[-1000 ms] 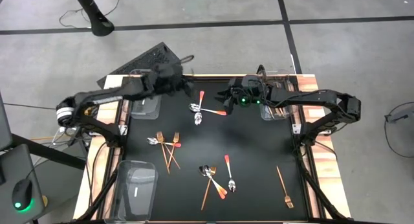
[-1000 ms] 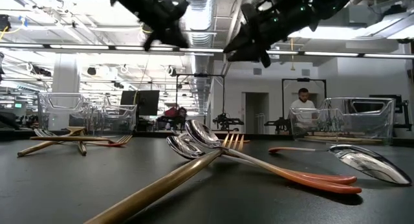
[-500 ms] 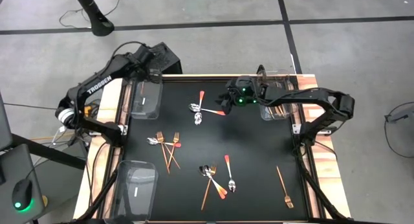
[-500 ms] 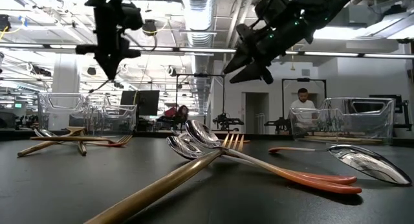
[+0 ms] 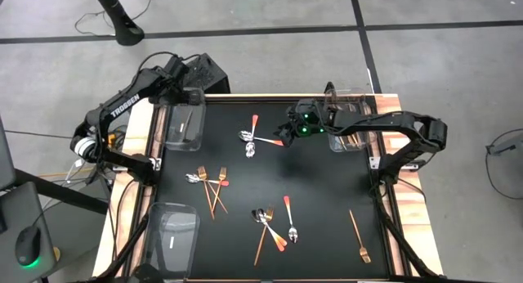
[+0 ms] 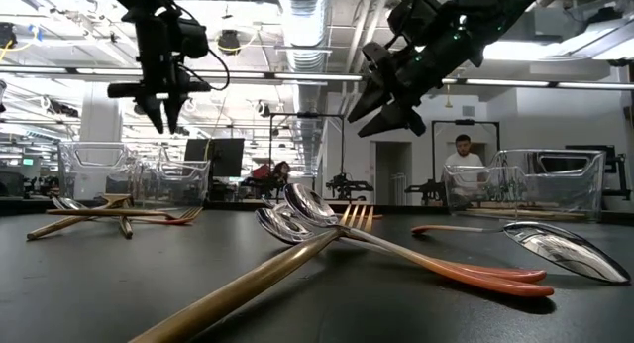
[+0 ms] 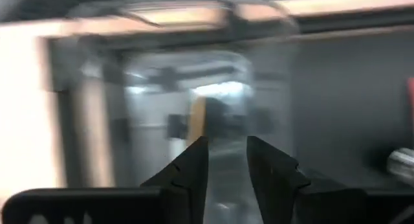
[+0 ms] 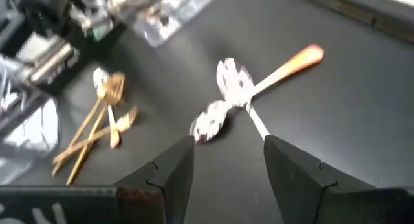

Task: Sort silverware by color (type)
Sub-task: Put the gold fork into the top left transparent bin

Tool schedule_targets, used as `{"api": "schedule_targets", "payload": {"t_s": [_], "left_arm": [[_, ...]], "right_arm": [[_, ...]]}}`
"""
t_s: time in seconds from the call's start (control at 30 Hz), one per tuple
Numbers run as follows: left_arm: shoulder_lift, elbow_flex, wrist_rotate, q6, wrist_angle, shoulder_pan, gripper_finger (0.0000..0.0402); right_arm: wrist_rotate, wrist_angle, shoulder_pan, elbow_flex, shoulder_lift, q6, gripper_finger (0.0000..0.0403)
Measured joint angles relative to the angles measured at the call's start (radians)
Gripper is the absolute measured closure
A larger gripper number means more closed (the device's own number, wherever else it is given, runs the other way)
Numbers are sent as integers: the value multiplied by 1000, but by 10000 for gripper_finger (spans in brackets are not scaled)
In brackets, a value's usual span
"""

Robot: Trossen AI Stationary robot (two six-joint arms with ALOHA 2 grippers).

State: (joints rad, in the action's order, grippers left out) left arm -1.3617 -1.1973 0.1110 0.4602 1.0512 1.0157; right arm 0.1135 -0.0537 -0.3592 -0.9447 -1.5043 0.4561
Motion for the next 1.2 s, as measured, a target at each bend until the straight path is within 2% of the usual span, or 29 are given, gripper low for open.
{"api": "schedule_targets", "payload": {"t_s": [0.1,0.23,0.33,0.43,0.57,0.7,0.83,1.0,1.2], "left_arm": [[0,-16,-150,-24,-55,-24,305],[2,-18,-274,-87,-228,-110,305],[3,-18,-301,-124,-352,-174,305],[3,-18,-307,-169,-458,-239,304],[3,-18,-329,-207,-495,-320,304],[12,0,-338,-239,-451,-411,304],[52,87,-337,-232,-437,-535,304],[131,234,-309,-152,-546,-682,304],[180,326,-267,-70,-651,-793,304]], "right_arm": [[65,-57,6,0,0,17,194],[83,-173,9,0,0,112,197],[63,-285,22,0,20,200,205],[-10,-398,68,-1,46,304,216],[-57,-582,159,-1,73,469,227],[-47,-798,330,0,94,639,229],[116,-940,559,0,96,794,229],[244,-978,824,0,92,1033,230],[298,-933,1013,0,92,1223,230]]}}
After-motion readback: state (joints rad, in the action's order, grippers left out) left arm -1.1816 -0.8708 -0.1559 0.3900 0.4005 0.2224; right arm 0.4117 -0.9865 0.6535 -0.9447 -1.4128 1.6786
